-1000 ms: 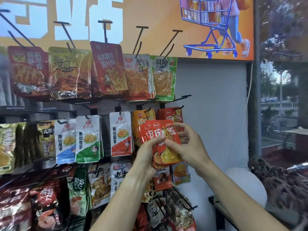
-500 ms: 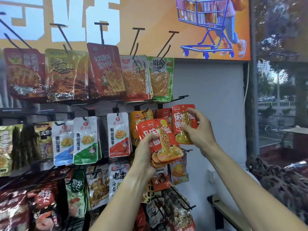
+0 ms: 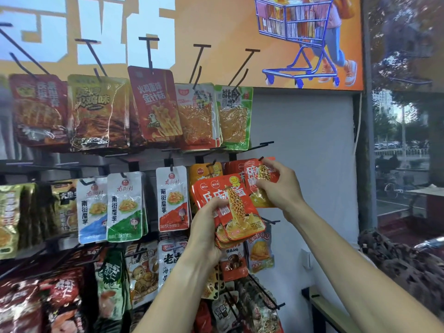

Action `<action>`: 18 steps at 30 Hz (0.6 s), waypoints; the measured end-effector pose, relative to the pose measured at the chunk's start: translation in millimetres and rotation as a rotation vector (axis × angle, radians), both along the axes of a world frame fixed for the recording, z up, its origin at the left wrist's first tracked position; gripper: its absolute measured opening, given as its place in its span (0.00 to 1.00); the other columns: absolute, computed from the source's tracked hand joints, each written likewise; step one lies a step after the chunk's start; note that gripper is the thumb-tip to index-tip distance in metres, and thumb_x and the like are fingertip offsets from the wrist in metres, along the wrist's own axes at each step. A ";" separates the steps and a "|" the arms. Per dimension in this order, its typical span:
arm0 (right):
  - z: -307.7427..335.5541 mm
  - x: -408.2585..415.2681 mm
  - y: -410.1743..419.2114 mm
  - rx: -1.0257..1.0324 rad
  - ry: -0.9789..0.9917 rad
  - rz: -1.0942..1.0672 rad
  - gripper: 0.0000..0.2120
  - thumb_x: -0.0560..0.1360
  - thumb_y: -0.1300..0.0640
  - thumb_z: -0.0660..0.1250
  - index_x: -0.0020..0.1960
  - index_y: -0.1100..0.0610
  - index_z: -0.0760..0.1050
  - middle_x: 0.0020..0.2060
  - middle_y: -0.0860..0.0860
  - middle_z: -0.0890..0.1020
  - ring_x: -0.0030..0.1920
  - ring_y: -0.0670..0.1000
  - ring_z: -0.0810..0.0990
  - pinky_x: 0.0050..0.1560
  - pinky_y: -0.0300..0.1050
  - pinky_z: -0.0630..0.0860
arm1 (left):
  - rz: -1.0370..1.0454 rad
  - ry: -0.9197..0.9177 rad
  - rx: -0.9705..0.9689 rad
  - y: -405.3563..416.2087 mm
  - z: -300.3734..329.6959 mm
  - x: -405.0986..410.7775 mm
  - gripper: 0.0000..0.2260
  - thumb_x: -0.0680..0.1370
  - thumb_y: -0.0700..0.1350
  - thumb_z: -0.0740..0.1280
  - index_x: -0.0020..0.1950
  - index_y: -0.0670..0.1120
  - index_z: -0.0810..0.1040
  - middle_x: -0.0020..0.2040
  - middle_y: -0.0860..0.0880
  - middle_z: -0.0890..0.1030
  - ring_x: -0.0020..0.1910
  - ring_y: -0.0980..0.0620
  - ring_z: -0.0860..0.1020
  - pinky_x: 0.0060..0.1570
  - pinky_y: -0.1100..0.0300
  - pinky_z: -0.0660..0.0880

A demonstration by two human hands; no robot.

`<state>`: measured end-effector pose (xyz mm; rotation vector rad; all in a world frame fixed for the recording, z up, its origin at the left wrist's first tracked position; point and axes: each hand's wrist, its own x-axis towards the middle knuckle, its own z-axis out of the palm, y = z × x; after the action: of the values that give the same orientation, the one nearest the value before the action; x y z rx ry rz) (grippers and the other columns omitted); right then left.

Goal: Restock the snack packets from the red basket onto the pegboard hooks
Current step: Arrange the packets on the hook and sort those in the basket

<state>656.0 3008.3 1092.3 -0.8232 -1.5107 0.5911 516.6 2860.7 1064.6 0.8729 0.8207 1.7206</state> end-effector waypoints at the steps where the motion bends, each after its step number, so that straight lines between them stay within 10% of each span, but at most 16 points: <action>1: -1.1 -0.6 1.2 0.025 -0.015 -0.024 0.28 0.76 0.58 0.74 0.74 0.44 0.73 0.63 0.54 0.76 0.59 0.54 0.81 0.58 0.56 0.83 | -0.003 -0.003 0.001 0.1 -0.1 -1.7 0.07 0.79 0.39 0.69 0.56 0.42 0.81 0.51 0.39 0.87 0.45 0.39 0.86 0.53 0.40 0.83; 10: 6.3 -19.3 10.2 -0.087 -0.311 -0.094 0.28 0.78 0.56 0.72 0.76 0.46 0.72 0.69 0.59 0.73 0.69 0.61 0.74 0.73 0.58 0.72 | 0.032 -0.016 -0.027 1.4 -2.5 -1.4 0.12 0.78 0.37 0.71 0.61 0.40 0.80 0.53 0.38 0.88 0.49 0.38 0.87 0.47 0.44 0.86; 14: -19.3 -1.0 -43.4 -0.026 -0.012 0.085 0.19 0.80 0.49 0.71 0.71 0.46 0.76 0.61 0.49 0.80 0.60 0.52 0.82 0.61 0.57 0.82 | 0.059 0.003 -0.034 2.0 -6.0 -6.9 0.14 0.78 0.36 0.73 0.63 0.39 0.79 0.52 0.38 0.88 0.50 0.37 0.87 0.45 0.45 0.86; 18: -39.8 4.0 -88.8 -0.005 -0.134 0.307 0.28 0.75 0.50 0.77 0.71 0.39 0.71 0.60 0.45 0.79 0.58 0.46 0.81 0.53 0.51 0.85 | 0.070 0.017 -0.060 8.5 -8.2 -1.4 0.18 0.76 0.33 0.74 0.65 0.37 0.80 0.53 0.36 0.87 0.47 0.36 0.87 0.41 0.45 0.85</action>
<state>659.9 2919.5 1052.5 -0.6485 -1.7754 0.7771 515.2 2869.3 1056.4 0.8273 0.9193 1.7421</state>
